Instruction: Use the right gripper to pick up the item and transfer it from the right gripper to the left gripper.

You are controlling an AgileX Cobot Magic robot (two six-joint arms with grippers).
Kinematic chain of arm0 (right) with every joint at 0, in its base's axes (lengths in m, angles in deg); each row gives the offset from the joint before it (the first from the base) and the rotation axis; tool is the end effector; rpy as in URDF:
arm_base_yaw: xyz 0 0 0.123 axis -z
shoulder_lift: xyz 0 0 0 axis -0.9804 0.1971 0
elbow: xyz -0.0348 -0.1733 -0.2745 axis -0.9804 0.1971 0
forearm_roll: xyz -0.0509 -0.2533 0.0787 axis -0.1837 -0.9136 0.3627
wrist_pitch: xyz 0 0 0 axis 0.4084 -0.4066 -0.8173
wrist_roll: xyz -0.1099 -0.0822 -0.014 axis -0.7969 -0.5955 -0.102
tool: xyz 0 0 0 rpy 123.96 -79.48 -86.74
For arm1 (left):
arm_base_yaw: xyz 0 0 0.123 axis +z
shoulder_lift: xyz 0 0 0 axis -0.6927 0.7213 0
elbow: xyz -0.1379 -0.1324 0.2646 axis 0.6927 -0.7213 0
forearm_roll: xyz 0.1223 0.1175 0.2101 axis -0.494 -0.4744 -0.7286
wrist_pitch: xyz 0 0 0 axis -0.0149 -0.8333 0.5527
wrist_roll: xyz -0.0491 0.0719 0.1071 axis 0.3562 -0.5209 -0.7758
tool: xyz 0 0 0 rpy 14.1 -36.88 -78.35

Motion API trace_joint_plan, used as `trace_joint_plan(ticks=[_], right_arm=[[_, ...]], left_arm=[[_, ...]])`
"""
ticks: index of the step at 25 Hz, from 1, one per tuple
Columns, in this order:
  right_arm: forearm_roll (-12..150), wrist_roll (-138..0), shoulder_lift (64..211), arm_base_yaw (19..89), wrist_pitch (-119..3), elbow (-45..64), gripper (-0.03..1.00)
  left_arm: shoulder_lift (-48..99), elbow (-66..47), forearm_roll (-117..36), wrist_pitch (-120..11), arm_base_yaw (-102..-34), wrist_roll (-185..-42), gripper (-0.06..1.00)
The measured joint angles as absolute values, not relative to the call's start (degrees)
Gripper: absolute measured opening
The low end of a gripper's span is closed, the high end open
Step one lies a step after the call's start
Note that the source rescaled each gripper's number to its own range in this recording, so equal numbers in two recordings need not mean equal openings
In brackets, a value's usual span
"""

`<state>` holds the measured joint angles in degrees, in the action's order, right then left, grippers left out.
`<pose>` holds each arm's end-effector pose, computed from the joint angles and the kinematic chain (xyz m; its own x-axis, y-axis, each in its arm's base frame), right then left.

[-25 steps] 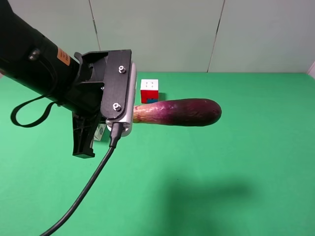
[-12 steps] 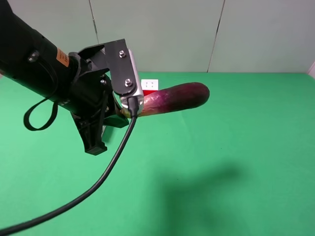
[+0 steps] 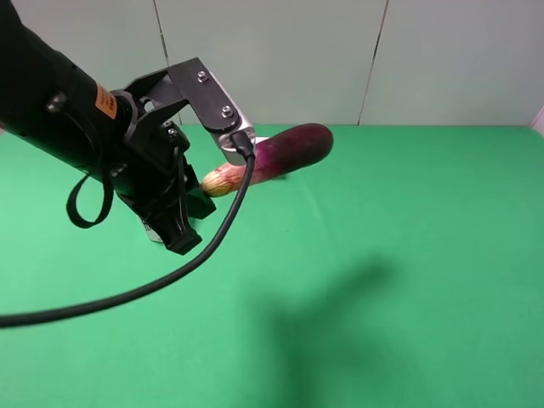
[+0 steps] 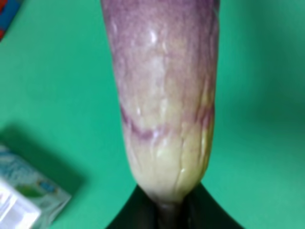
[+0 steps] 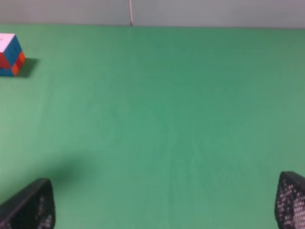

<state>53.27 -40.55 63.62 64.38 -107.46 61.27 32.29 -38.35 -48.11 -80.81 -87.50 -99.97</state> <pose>0.0165 -0.0127 0.2701 -0.4007 -0.0715 -0.9134 -0.1278 0.9916 -0.0215 0.2232 -0.2224 0.2468 -0.3684 0.7303 -0.5752 0.8442 0.5220 0.1220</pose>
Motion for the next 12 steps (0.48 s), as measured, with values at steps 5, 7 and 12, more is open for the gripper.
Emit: trace_joint_plan(ticks=[5, 7, 12], right_arm=[[53.27, -40.55, 63.57, 64.38, -107.46, 61.27, 1.00], [53.27, -40.55, 63.57, 64.38, -107.46, 61.27, 1.00], [53.28, -40.55, 63.57, 64.38, -107.46, 61.27, 1.00]], left_arm=[[32.29, -38.35, -59.87, -83.63, -84.65, -82.16, 0.00], [32.29, -38.35, -64.10, -84.49, -83.09, -73.48, 0.00], [32.29, -38.35, -70.03, -85.52, -79.24, -62.52, 0.00]])
